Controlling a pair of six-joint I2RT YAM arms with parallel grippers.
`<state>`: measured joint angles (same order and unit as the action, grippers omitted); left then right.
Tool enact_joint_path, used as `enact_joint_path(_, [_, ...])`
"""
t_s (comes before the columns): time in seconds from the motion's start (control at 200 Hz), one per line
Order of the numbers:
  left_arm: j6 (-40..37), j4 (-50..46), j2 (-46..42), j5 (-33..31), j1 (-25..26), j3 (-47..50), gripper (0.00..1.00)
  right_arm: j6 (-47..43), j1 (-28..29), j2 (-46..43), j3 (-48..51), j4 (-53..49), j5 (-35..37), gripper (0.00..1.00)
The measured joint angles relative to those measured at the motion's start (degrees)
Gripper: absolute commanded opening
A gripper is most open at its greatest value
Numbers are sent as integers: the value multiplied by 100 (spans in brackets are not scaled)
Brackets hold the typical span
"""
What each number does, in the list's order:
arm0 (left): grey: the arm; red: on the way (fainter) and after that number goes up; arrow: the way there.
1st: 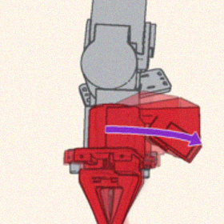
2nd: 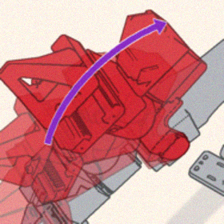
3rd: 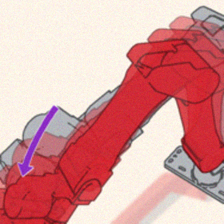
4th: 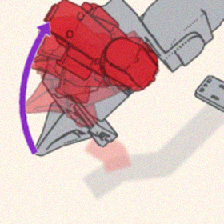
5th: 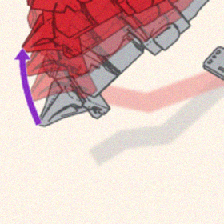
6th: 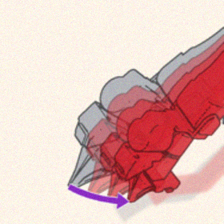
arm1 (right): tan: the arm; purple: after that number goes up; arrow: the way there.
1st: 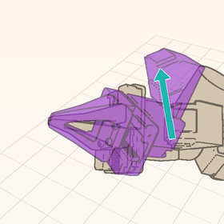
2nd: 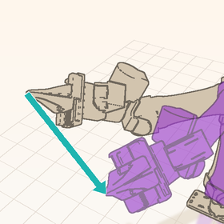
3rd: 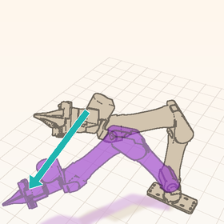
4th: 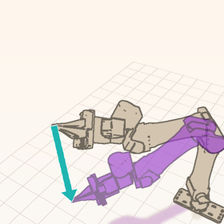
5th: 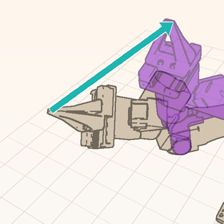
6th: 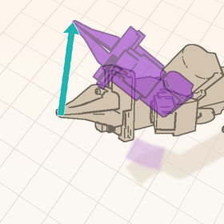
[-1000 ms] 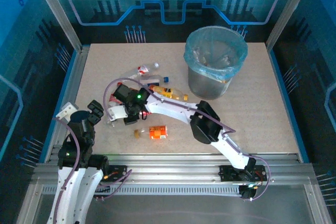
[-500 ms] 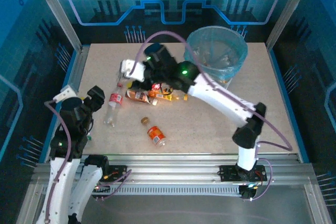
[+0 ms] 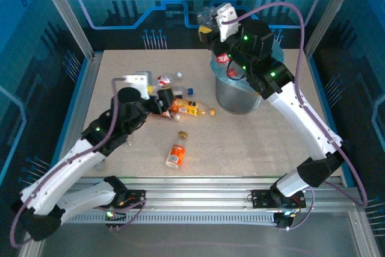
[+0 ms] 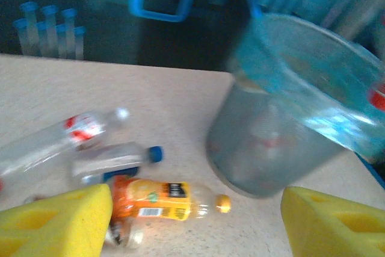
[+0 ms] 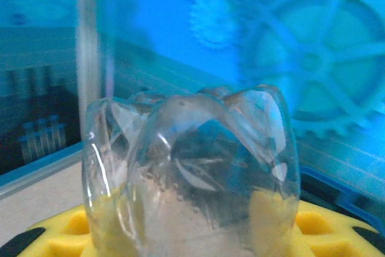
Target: Put the plastic bottles in the bin
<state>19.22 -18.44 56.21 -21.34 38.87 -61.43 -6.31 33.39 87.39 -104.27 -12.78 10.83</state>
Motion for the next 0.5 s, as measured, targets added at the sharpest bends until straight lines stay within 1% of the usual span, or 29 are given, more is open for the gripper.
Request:
enact_joint_path(0.085, [-323, 122, 398, 22, 413, -245, 77, 197, -216, 98, 17, 107, 409, 38])
enact_joint_path(0.19, [-586, 179, 732, 131, 684, -389, 77, 385, -380, 260, 15, 131, 949, 39])
enact_joint_path(0.315, [-708, 188, 940, 234, 850, -400, 79, 463, -428, 483, 52, 144, 1504, 38])
enact_joint_path(0.5, [-741, 275, 953, 275, 883, -293, 81, 487, -516, 664, 236, 157, 1928, 39])
